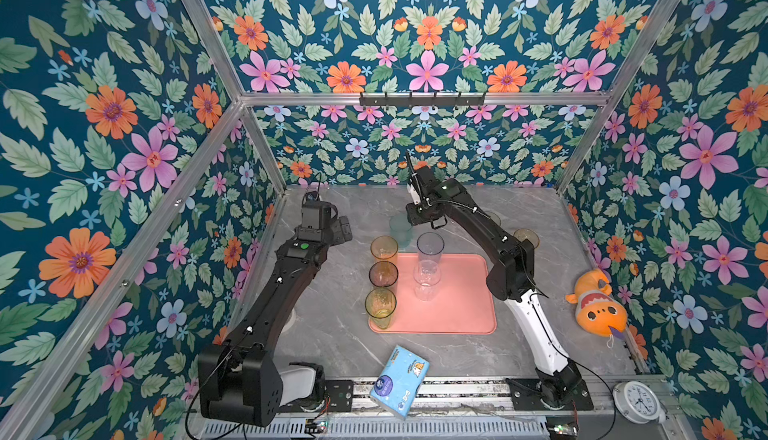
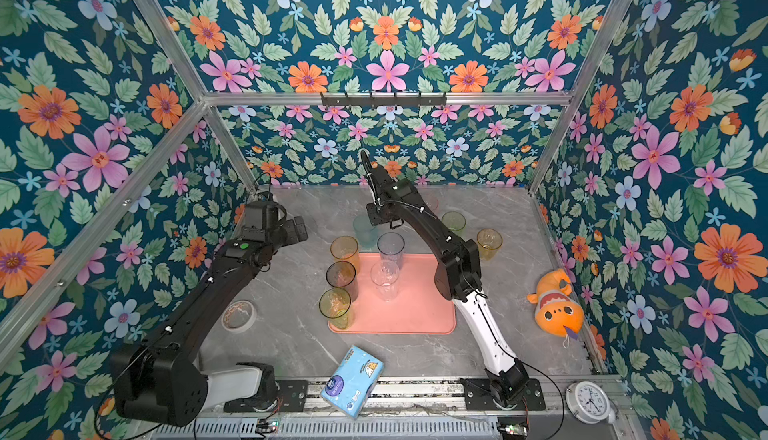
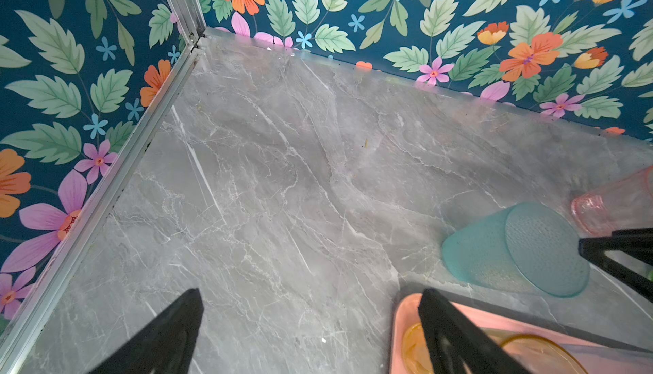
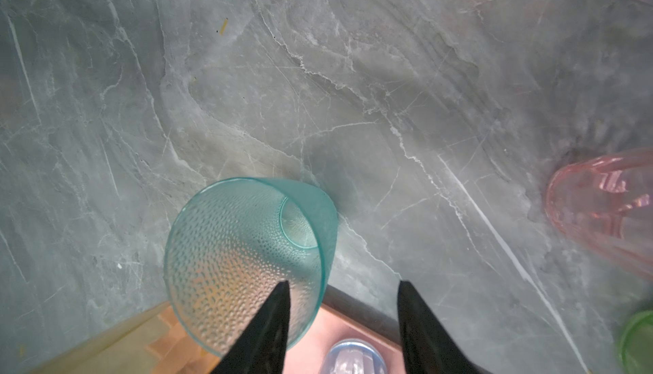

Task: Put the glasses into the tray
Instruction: 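Lower the right gripper and close it on the teal glass rim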

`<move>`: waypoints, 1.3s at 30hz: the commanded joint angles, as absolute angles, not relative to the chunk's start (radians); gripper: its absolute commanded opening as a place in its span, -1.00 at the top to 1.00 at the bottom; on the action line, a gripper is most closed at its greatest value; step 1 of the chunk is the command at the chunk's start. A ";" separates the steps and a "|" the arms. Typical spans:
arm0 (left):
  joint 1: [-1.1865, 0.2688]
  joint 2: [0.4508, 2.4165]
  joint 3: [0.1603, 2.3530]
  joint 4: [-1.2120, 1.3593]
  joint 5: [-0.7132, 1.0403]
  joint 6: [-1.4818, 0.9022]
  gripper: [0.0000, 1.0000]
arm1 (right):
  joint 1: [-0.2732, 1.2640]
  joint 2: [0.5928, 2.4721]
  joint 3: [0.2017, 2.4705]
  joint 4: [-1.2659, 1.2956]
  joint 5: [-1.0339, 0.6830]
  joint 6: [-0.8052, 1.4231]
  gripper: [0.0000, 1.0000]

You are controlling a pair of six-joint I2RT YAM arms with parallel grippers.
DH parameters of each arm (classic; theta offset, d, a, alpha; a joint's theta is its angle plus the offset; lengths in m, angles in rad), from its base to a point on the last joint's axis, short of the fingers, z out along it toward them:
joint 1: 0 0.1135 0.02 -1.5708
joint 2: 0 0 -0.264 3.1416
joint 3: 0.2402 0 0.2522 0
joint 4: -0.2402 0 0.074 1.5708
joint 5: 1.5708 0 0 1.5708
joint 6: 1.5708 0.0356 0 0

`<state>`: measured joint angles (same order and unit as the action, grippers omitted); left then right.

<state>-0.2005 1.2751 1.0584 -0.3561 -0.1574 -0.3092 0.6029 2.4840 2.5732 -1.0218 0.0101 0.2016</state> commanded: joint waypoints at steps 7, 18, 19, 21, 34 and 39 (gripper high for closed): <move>-0.199 1.273 1.052 -0.354 -0.173 -0.307 -0.96 | 0.604 2.510 2.592 -1.038 0.006 0.193 0.02; -0.199 1.276 1.046 -0.351 -0.172 -0.305 -0.96 | 0.604 2.522 2.594 -1.037 -0.009 0.195 0.04; -0.199 1.276 1.045 -0.351 -0.172 -0.305 -0.96 | 0.604 2.523 2.594 -1.037 -0.008 0.196 0.05; -0.199 1.276 1.043 -0.351 -0.172 -0.305 -0.96 | 0.604 2.525 2.597 -1.036 -0.010 0.195 0.05; -0.197 1.273 1.043 -0.354 -0.178 -0.301 -0.96 | 0.604 2.536 2.597 -1.031 -0.023 0.207 0.24; -0.198 1.269 1.042 -0.355 -0.176 -0.302 -0.96 | 0.604 2.535 2.598 -1.029 -0.023 0.206 0.41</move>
<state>-0.1982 1.2766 1.0420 -0.3592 -0.1654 -0.3084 0.6029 2.5328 2.5893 -1.0233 -0.0223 0.2073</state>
